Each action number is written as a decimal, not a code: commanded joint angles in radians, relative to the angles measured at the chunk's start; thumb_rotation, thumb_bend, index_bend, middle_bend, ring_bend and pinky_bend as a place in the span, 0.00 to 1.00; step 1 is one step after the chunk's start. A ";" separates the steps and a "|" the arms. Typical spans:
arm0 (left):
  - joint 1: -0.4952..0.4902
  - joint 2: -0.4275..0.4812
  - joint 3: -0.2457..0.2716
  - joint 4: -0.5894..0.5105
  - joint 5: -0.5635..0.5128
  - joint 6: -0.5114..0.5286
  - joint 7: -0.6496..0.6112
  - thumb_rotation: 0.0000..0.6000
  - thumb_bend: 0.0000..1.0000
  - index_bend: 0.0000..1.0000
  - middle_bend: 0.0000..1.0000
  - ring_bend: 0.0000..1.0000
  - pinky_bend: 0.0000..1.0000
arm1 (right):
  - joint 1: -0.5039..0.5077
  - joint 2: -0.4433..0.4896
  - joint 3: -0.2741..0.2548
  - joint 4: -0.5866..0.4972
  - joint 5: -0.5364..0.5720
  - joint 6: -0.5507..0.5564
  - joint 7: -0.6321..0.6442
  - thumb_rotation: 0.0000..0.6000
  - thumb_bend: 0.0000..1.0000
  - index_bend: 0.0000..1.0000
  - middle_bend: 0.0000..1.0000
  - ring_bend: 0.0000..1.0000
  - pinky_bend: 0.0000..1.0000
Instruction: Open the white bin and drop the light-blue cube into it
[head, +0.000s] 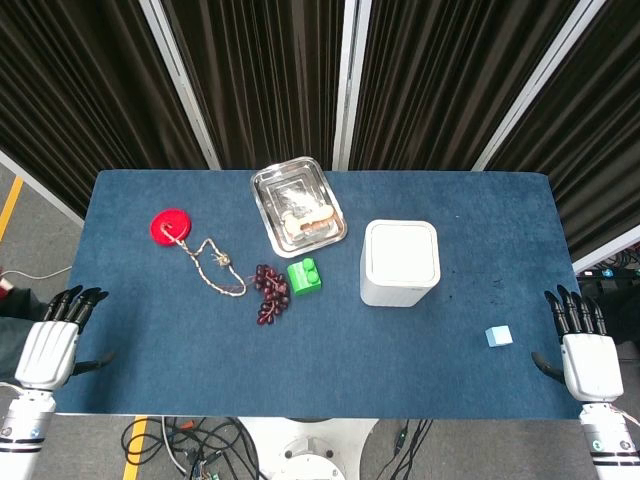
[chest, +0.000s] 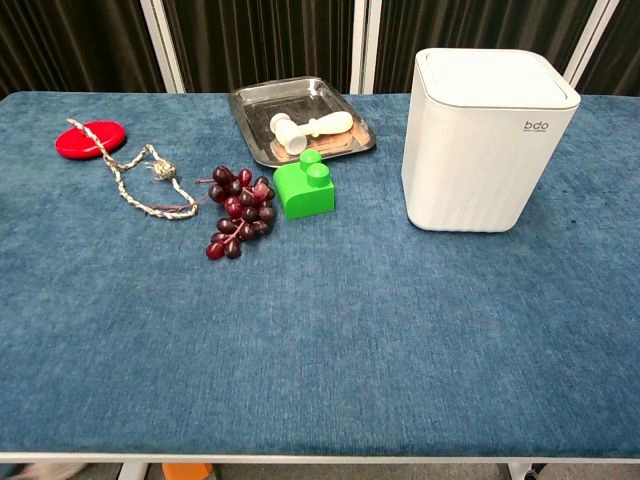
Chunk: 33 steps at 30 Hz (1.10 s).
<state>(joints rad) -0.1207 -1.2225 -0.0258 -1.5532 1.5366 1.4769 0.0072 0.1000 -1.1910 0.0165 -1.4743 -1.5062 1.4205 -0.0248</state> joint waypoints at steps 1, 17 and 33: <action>0.001 0.000 0.001 -0.001 0.001 0.001 0.000 1.00 0.05 0.16 0.13 0.07 0.12 | 0.000 0.000 -0.001 -0.002 -0.003 0.000 -0.002 1.00 0.06 0.00 0.00 0.00 0.00; -0.005 0.000 -0.003 -0.001 -0.004 -0.007 -0.006 1.00 0.05 0.16 0.13 0.07 0.12 | 0.071 0.002 0.027 -0.074 -0.094 -0.008 -0.062 1.00 0.06 0.00 0.00 0.00 0.00; -0.004 0.004 -0.001 -0.004 -0.012 -0.014 0.004 1.00 0.05 0.16 0.13 0.07 0.12 | 0.339 -0.058 0.119 -0.257 -0.093 -0.294 -0.298 1.00 0.08 0.00 0.13 0.00 0.00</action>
<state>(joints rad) -0.1251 -1.2185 -0.0271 -1.5580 1.5247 1.4638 0.0122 0.4253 -1.2376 0.1284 -1.7231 -1.6054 1.1413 -0.3149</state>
